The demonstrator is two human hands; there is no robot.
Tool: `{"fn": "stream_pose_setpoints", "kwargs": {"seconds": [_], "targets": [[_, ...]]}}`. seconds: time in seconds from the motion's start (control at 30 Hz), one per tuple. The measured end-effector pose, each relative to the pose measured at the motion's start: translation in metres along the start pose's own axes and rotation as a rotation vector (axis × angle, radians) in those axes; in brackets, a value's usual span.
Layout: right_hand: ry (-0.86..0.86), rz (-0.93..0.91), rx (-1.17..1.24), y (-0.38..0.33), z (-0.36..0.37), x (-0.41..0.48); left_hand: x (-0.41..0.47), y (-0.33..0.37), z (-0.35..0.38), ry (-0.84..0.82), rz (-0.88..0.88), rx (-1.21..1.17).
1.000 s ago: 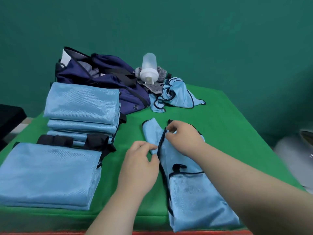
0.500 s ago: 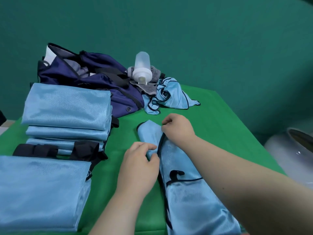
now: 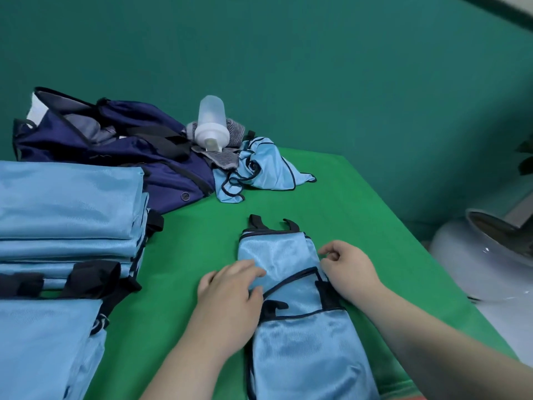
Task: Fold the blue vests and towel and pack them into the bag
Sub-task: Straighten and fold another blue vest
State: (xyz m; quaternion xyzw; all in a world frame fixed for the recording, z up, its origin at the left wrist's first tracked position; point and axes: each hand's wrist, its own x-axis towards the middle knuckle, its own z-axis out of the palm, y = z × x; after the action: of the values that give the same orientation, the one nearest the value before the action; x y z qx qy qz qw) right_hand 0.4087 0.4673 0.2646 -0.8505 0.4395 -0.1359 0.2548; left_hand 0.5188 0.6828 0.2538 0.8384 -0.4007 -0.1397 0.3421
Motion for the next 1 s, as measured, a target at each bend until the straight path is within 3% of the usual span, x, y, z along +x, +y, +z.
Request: {"fn": "stream_pose_setpoints", "kwargs": {"seconds": [0.23, 0.57, 0.73, 1.0], "targets": [[-0.035, -0.105, 0.073, -0.007, 0.008, 0.02, 0.014, -0.004, 0.007, 0.031, 0.041, 0.052], [-0.011, -0.142, 0.129, 0.012, 0.012, 0.018, 0.048, -0.001, 0.009, -0.11, 0.094, 0.125], [-0.009, -0.166, 0.141, 0.016, 0.015, 0.02, 0.052, -0.002, 0.012, -0.105, 0.092, 0.106], [-0.029, -0.079, 0.527, 0.022, 0.004, 0.006, 0.039, -0.009, -0.001, 0.001, 0.124, -0.122]]}}
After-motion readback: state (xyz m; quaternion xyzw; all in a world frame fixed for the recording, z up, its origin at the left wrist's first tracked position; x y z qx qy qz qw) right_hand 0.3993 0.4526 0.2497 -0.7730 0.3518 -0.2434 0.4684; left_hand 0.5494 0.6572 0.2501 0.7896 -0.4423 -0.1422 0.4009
